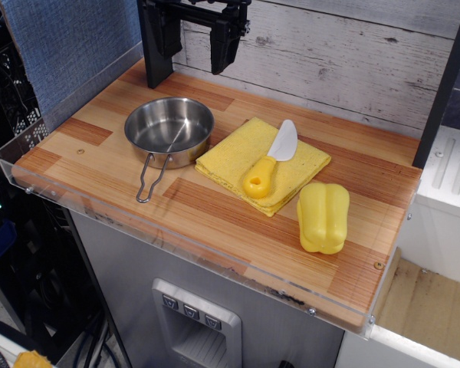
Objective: Place the knife directly left of the silver pot.
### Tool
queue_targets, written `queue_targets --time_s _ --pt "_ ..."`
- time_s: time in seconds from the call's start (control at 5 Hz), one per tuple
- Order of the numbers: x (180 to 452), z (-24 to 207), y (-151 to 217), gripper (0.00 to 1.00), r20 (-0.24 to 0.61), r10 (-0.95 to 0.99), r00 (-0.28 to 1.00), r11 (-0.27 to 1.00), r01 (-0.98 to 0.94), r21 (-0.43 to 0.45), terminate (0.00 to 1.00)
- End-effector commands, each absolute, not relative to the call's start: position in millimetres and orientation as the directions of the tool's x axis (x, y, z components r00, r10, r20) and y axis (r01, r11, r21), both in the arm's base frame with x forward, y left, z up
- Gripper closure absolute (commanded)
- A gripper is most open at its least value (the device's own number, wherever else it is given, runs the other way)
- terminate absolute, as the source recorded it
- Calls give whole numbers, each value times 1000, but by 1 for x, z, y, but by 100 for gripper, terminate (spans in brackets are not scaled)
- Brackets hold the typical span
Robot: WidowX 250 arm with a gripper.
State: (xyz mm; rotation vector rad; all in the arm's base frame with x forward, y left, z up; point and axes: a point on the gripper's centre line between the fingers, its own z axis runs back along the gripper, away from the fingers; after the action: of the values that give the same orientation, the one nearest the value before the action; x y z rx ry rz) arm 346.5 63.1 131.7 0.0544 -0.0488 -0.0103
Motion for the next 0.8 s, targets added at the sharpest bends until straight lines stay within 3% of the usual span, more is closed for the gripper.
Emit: queue_targets --time_s 0.0,0.4,0.6 --pt "347 132 63 0 48 -12 999 998 9 55 0" --pt "328 108 31 0 75 129 989 986 -120 -116 0" --pt "318 86 11 0 83 132 988 986 -122 -110 0"
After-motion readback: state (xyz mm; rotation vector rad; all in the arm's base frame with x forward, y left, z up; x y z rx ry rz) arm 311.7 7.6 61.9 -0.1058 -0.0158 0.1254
